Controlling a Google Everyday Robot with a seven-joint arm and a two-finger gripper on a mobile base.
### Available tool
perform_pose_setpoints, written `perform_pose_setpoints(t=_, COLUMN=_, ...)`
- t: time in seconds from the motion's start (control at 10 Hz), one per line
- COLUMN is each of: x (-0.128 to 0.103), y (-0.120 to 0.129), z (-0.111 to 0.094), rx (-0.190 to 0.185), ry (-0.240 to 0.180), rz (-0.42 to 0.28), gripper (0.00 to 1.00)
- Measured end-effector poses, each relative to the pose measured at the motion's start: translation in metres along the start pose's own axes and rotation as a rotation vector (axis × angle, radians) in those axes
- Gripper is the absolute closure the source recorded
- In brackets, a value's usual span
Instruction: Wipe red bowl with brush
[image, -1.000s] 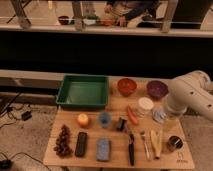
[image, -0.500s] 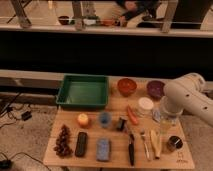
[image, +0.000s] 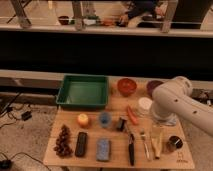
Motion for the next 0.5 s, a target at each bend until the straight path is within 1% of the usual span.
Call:
perform_pose_setpoints(t=0.2, x=-0.023, y=0.009, z=0.003, rx=-0.005, ry=0.022, rz=0.033, gripper=0.20)
perform_pose_setpoints(t=0.3, x=-0.034, y=0.015, z=0.005, rx=-0.013, ry=0.044, rz=0.059, gripper=0.20)
perform_pose_setpoints(t=0.5, x=-0.051, y=0.025, z=0.007, rx=-0.028, ry=0.069, rz=0.119, gripper=0.20)
